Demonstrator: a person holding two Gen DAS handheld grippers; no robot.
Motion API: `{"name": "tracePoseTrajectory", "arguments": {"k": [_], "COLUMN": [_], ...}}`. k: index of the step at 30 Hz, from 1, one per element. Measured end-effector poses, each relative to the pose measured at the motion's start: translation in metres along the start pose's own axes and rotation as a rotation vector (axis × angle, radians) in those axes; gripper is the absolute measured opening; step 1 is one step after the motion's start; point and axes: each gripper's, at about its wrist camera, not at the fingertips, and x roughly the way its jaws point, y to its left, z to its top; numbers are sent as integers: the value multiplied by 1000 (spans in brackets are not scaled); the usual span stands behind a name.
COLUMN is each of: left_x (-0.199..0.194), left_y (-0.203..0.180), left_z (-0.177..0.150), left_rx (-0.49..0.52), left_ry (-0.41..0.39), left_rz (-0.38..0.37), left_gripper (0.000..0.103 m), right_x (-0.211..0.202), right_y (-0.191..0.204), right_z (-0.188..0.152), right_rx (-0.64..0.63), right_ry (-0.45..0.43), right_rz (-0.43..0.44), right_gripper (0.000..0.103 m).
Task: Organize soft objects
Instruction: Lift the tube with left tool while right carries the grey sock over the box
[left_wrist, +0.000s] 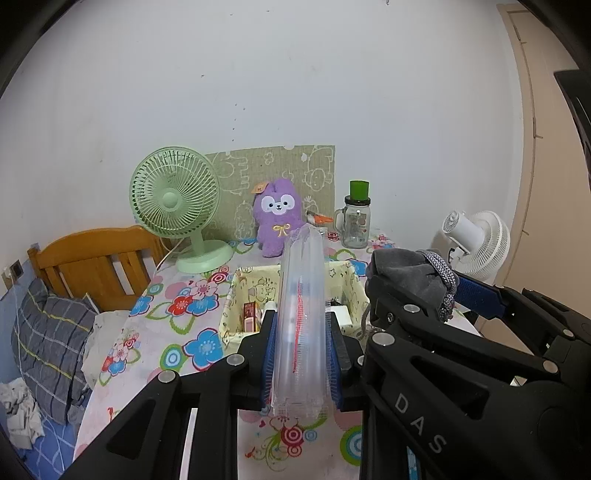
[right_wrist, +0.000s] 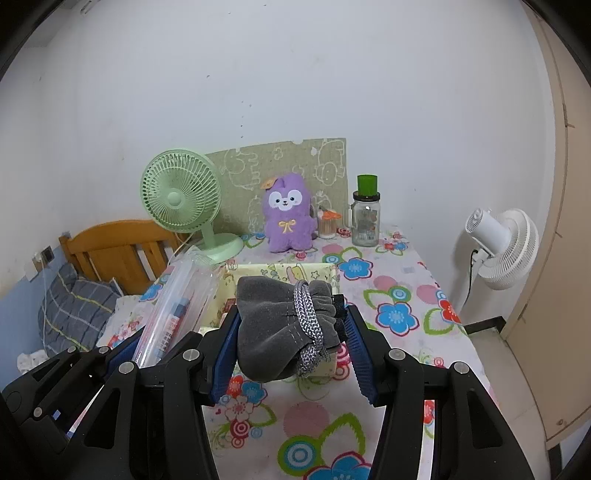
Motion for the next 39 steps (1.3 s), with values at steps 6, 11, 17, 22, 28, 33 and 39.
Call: {"name": "tracePoseTrajectory", "arguments": {"k": [6,11,17,22,28,33,39], "left_x": [13,27,51,67,86,102,126], "left_y": [0,-1,1,4,8,11,16], "left_z": [9,19,29,33,38,40,39], "left_rx": [-1,0,-2,-7,-7,-8,-11], "left_ry": [0,4,17,30,43,58,83], "left_rz": [-2,-4,-1,-1,-4,-4,2], "left_gripper": [23,23,23,23,23,24,24], "right_x": [12,27,49,69,91,109,131], "right_y": [-5,-7,-10,-10,-11,-13,-14], "right_z": [10,19,28,34,40,42,42], "right_rx": [-1,0,3,1,12,16,23], "right_ry": [0,1,14,28,39,55,81], "right_rz": [-6,-14,-19,-18,-21,-23,-29], "right_gripper": [57,57,57,57,57,57,57]}}
